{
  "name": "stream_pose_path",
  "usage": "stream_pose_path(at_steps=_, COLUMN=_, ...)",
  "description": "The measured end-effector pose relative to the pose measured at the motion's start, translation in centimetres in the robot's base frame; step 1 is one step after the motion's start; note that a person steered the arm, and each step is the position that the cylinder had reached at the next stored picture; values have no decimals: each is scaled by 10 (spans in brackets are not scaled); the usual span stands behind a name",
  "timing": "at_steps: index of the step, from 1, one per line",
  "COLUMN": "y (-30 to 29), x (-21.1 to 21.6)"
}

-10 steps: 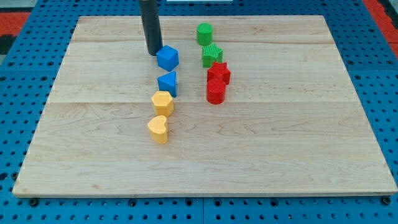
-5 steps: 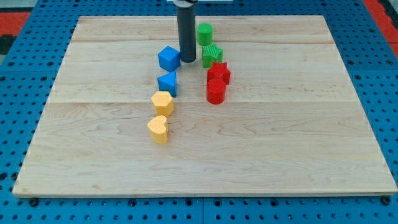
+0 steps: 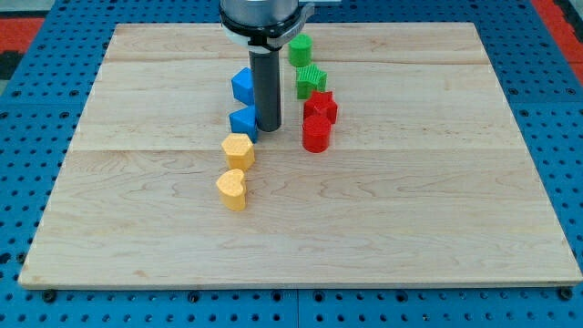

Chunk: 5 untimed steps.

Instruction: Push the blue triangle left a bit

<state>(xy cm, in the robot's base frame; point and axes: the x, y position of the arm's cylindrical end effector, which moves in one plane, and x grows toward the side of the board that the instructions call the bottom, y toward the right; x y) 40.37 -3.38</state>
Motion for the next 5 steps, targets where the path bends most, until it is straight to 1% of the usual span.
stream_pose_path(at_steps=1, y=0, x=2)
stream_pose_path(at_steps=2, y=-17, x=22)
stream_pose_path(at_steps=5, y=-12, x=14)
